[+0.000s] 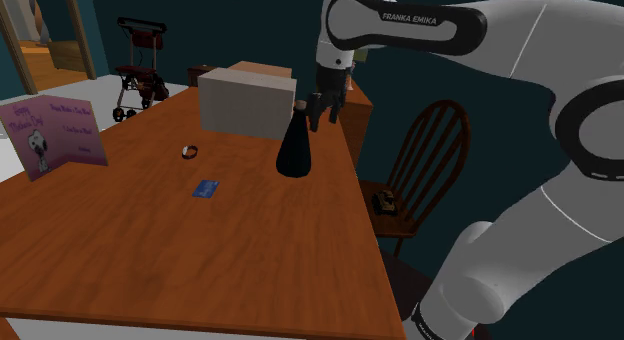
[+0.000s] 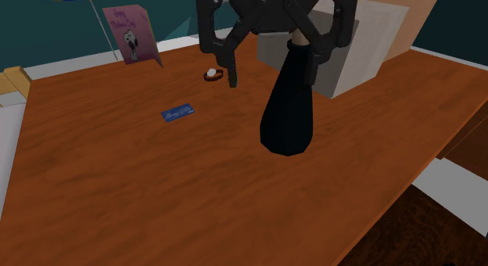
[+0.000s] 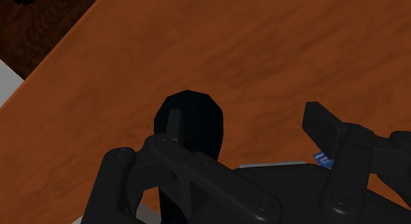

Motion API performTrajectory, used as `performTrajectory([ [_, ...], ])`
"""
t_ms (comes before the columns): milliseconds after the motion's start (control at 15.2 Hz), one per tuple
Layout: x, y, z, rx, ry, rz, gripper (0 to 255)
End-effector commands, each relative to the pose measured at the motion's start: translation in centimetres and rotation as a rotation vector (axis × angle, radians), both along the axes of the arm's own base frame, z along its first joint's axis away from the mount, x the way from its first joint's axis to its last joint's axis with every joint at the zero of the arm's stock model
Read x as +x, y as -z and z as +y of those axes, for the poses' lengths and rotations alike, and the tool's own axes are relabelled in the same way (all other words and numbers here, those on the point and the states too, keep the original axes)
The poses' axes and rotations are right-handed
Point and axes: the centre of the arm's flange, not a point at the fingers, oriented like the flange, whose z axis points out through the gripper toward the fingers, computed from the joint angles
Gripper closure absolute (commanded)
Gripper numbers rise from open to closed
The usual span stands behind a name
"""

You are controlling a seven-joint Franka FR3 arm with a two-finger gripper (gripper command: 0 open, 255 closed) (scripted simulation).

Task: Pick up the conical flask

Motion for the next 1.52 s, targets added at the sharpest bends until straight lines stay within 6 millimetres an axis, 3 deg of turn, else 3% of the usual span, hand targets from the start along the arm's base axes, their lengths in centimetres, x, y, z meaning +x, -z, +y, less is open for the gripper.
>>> performTrajectory([
  [0, 2.4, -0.4, -0.8, -0.004, 0.005, 0.004, 0],
  [660, 14.9, -3.0, -5.2, -0.023, 0.032, 0.028, 0],
  [1188, 15.3, 0.9, -5.4, -0.024, 0.032, 0.029, 0],
  [1320, 15.3, 0.9, -5.4, -0.024, 0.032, 0.029, 0],
  [1386, 15.3, 0.9, -5.4, -0.024, 0.032, 0.029, 255],
  [1452, 15.3, 0.9, -5.4, -0.024, 0.032, 0.029, 255],
])
